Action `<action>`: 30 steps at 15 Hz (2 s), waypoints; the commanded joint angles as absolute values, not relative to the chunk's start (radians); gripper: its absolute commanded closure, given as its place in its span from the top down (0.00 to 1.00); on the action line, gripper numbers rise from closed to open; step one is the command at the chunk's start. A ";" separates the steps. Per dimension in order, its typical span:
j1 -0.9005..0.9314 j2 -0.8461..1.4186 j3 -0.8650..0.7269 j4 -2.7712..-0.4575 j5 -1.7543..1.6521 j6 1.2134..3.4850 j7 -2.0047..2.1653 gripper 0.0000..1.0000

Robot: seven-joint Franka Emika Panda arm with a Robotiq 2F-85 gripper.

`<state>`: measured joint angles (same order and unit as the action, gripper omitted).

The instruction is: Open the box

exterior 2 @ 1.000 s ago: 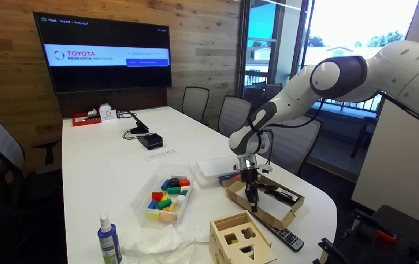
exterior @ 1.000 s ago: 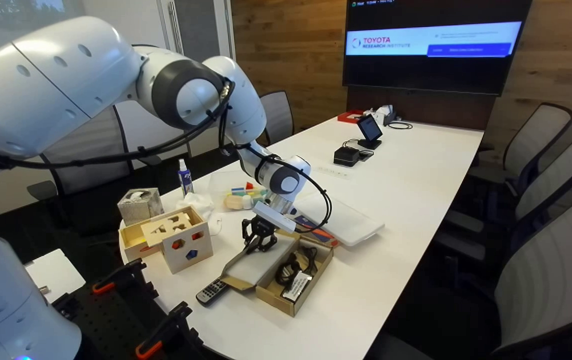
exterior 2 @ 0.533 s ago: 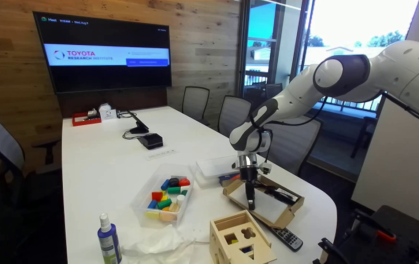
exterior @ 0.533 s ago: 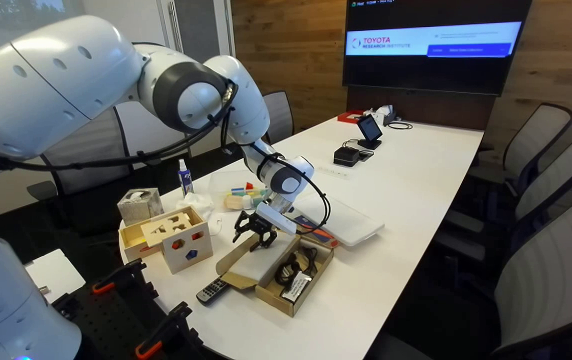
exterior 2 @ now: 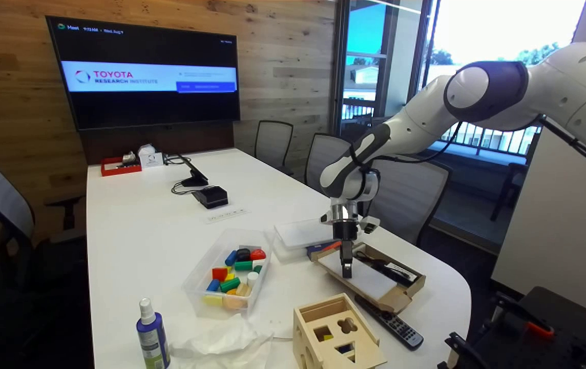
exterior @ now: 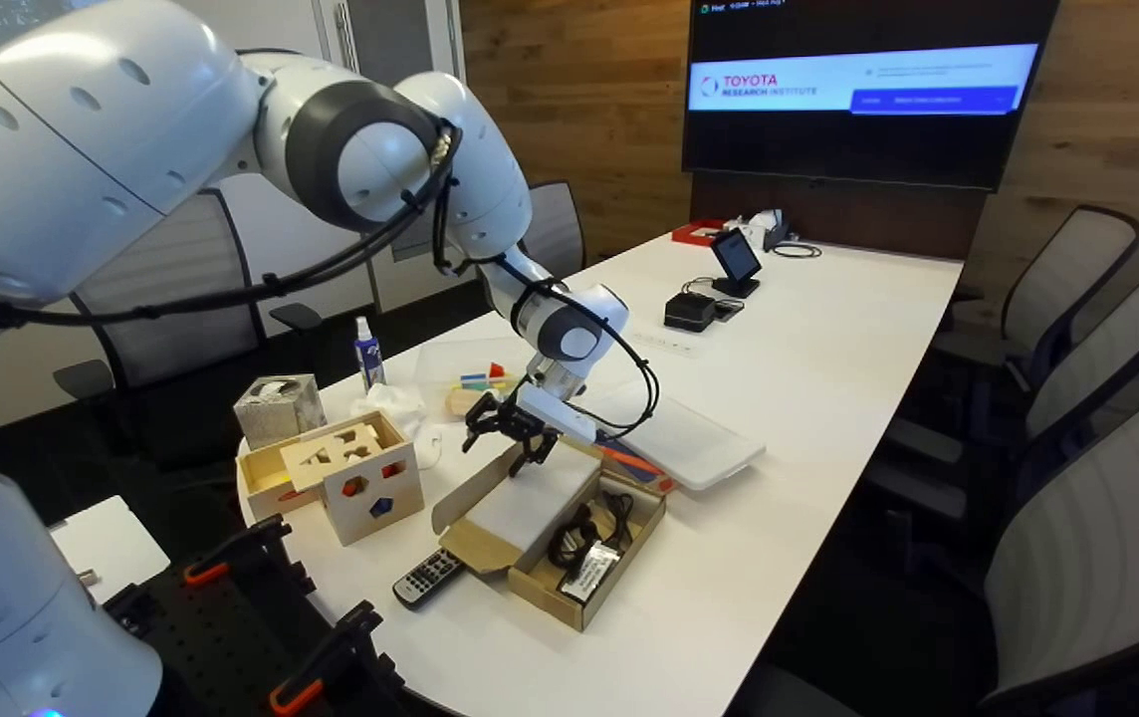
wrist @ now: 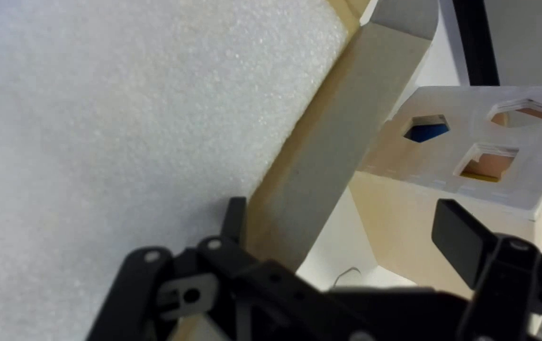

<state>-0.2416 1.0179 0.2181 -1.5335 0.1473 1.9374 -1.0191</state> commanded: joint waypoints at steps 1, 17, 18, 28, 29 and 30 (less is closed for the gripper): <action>-0.243 0.876 0.216 -1.674 0.164 1.951 -1.064 1.00; -0.162 0.349 0.100 -2.165 0.150 2.249 -0.912 1.00; -0.161 0.326 0.093 -2.194 0.157 2.296 -0.893 1.00; -0.159 0.145 0.007 -2.373 0.124 2.449 -0.686 1.00; -0.157 0.131 -0.001 -2.385 0.112 2.449 -0.677 1.00; -0.155 0.122 -0.008 -2.394 0.103 2.449 -0.665 1.00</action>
